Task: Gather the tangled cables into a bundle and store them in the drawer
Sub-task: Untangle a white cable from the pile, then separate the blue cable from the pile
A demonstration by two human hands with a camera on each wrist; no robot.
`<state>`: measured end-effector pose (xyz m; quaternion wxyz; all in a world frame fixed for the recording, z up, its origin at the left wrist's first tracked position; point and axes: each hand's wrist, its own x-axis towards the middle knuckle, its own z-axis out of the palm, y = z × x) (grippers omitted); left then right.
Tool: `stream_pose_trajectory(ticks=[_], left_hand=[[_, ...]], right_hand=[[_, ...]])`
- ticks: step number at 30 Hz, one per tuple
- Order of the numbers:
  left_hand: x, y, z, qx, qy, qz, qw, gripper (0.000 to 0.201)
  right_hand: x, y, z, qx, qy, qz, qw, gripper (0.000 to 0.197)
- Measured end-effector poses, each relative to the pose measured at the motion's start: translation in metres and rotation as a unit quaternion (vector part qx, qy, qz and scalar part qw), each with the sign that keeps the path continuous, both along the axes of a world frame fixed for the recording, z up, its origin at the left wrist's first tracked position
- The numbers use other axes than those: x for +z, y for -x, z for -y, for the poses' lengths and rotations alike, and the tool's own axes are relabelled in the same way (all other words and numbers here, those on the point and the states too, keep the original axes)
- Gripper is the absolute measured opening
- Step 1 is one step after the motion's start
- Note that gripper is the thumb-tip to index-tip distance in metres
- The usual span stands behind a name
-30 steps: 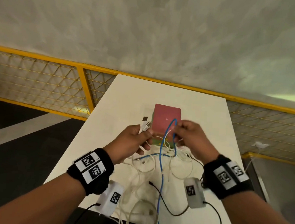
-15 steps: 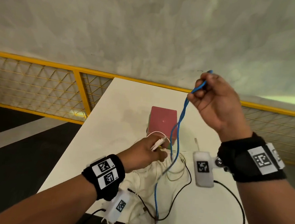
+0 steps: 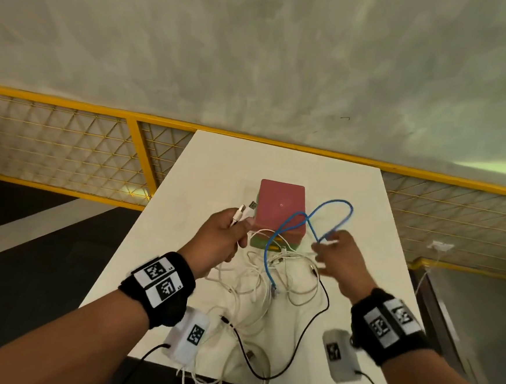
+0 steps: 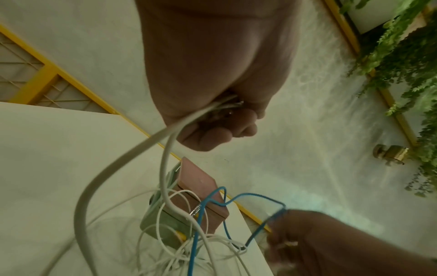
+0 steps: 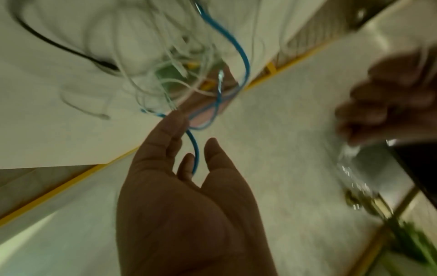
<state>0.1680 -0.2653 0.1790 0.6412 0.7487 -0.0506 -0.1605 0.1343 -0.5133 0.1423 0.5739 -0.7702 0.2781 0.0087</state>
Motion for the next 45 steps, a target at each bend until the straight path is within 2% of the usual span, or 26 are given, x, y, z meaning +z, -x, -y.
stream_pose_trajectory(ticks=[2, 6, 8, 11, 12, 14, 16, 18, 20, 22, 23, 25, 28, 30, 31, 33, 36, 38, 43, 45], left_hand=[[-0.003, 0.002, -0.002, 0.004, -0.011, -0.002, 1.000, 0.023], [-0.006, 0.009, 0.000, -0.011, -0.020, -0.011, 1.000, 0.026], [-0.006, 0.011, 0.003, -0.014, -0.023, -0.014, 1.000, 0.026], [-0.005, 0.012, 0.005, -0.013, -0.022, -0.014, 1.000, 0.029], [-0.004, 0.013, 0.005, -0.011, -0.017, -0.015, 1.000, 0.030], [-0.001, 0.013, 0.005, -0.012, -0.004, -0.020, 1.000, 0.034], [0.002, 0.013, 0.005, -0.020, 0.007, -0.029, 0.999, 0.037], [0.002, 0.013, 0.003, -0.019, 0.009, -0.036, 0.999, 0.038], [-0.002, 0.012, 0.002, -0.007, 0.008, -0.033, 0.999, 0.037], [-0.006, 0.010, 0.003, 0.012, 0.020, -0.041, 0.999, 0.033], [-0.008, 0.010, 0.005, 0.020, 0.030, -0.048, 0.998, 0.030], [-0.010, 0.011, 0.012, 0.030, 0.053, -0.063, 0.996, 0.027], [-0.009, 0.013, 0.024, 0.051, 0.116, -0.091, 0.988, 0.025], [-0.006, 0.012, 0.029, 0.085, 0.155, -0.112, 0.978, 0.026], [-0.003, 0.011, 0.030, 0.096, 0.168, -0.120, 0.974, 0.027], [0.003, 0.011, 0.032, 0.102, 0.184, -0.132, 0.969, 0.029], [0.006, 0.016, 0.036, 0.094, 0.182, -0.144, 0.968, 0.029], [0.006, 0.020, 0.039, 0.089, 0.186, -0.153, 0.966, 0.030], [0.005, 0.026, 0.047, 0.099, 0.231, -0.133, 0.959, 0.037], [0.006, 0.025, 0.047, 0.114, 0.254, -0.120, 0.953, 0.037]], right_hand=[[-0.024, 0.014, -0.006, 0.000, 0.027, -0.041, 0.999, 0.023], [-0.063, 0.029, -0.029, 0.101, 0.036, -0.165, 0.980, 0.020], [-0.081, 0.026, -0.045, 0.153, 0.076, -0.159, 0.972, 0.020], [-0.105, 0.014, -0.063, 0.242, 0.215, -0.126, 0.938, 0.046], [-0.107, 0.012, -0.067, 0.253, 0.248, -0.126, 0.927, 0.047], [-0.106, 0.008, -0.071, 0.258, 0.301, -0.132, 0.908, 0.038], [-0.098, 0.005, -0.072, 0.261, 0.314, -0.148, 0.901, 0.022], [-0.085, 0.001, -0.072, 0.246, 0.258, -0.150, 0.922, 0.014], [-0.064, -0.002, -0.068, 0.194, 0.097, -0.126, 0.968, 0.019], [-0.036, -0.004, -0.063, 0.120, -0.090, -0.071, 0.986, 0.014], [-0.019, -0.005, -0.061, 0.089, -0.174, -0.039, 0.980, 0.012], [0.012, -0.007, -0.060, 0.046, -0.311, 0.019, 0.949, 0.013], [0.038, -0.003, -0.066, -0.001, -0.440, 0.072, 0.895, 0.014], [0.044, 0.001, -0.072, -0.021, -0.495, 0.098, 0.863, 0.015], [0.043, 0.003, -0.075, -0.022, -0.502, 0.112, 0.857, 0.017], [0.039, 0.004, -0.081, -0.022, -0.473, 0.143, 0.869, 0.021], [0.033, 0.002, -0.092, -0.050, -0.358, 0.219, 0.906, 0.017], [0.034, 0.002, -0.099, -0.058, -0.299, 0.252, 0.919, 0.011], [0.037, 0.003, -0.116, -0.046, -0.314, 0.240, 0.918, 0.010], [0.038, 0.004, -0.119, -0.010, -0.306, 0.233, 0.923, 0.013]])
